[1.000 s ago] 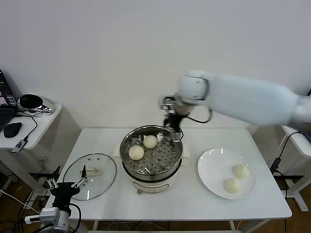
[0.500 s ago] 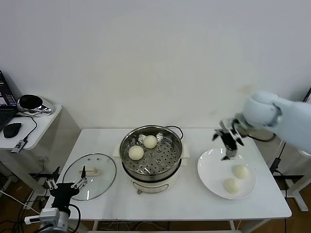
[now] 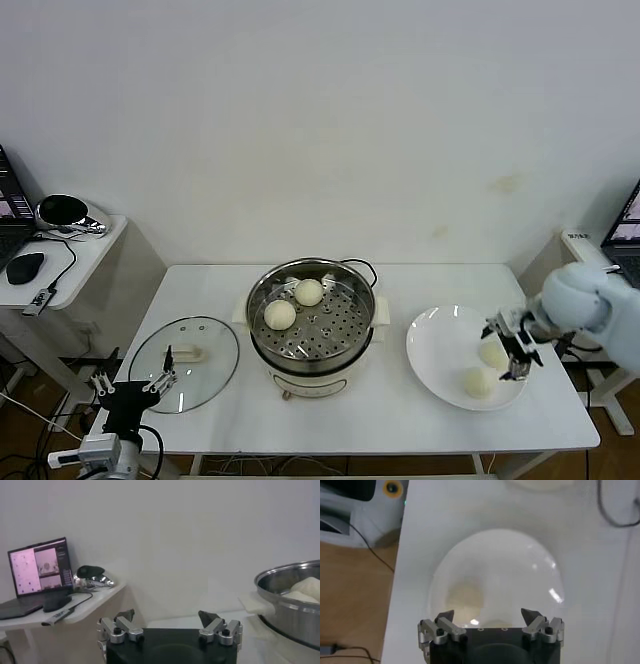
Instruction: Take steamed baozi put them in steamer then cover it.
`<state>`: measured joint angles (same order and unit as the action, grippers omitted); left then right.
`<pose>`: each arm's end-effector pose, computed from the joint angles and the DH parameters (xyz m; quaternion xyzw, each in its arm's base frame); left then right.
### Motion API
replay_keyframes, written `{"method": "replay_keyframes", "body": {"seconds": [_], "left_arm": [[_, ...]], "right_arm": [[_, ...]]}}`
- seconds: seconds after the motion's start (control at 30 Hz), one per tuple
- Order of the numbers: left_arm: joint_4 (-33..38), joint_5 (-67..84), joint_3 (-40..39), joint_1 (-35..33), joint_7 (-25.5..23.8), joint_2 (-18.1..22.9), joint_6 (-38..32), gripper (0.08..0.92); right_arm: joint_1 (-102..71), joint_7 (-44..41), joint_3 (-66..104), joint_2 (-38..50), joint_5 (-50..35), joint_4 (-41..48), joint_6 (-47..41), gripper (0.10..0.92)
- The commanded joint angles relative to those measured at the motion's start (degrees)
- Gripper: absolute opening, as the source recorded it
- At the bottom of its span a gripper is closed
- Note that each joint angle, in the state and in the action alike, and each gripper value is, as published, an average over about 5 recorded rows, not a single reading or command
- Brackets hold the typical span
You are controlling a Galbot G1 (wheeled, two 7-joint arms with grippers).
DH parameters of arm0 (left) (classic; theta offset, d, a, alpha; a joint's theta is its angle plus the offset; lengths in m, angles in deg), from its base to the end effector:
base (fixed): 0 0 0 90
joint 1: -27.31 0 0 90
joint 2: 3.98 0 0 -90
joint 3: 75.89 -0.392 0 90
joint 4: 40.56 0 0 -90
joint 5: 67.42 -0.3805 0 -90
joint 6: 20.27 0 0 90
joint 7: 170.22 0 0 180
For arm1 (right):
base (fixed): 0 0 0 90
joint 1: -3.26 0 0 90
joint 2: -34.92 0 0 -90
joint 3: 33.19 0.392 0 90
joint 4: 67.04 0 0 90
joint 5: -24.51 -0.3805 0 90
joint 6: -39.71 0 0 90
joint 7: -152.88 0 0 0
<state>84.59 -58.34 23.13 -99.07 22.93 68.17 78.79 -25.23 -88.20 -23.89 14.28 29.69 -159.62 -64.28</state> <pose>0.1586 0.0994 -0.3027 0.0937 -0.9880 -0.1027 0.0678 0.4540 -0.2186 -0.1765 0.4960 -0.5151 0.5731 0.4003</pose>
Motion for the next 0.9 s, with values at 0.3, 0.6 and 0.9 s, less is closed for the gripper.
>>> {"method": "replay_keyframes", "body": {"seconds": [0.3,0.6,0.9], "left_arm": [[-0.12,-0.15,0.87,-0.59,0.00,0.24,-0.05,0.823],[-0.44,-0.14,1.15,-0.46,0.04,0.32,-0.08,0.823],[-0.77,-0.16,0.88,-0.33,0.02,0.46,-0.07,0.823]], "right_arm": [[-15.36,2.98,11.17,-7.04,4.85,10.29,2.68,0.823],[-15.32,3.26,11.06,-9.37,4.99,12.09,2.27,0.823],[-15.49,2.66,11.13,-9.66,5.00,12.22,1.54,0.785]]}}
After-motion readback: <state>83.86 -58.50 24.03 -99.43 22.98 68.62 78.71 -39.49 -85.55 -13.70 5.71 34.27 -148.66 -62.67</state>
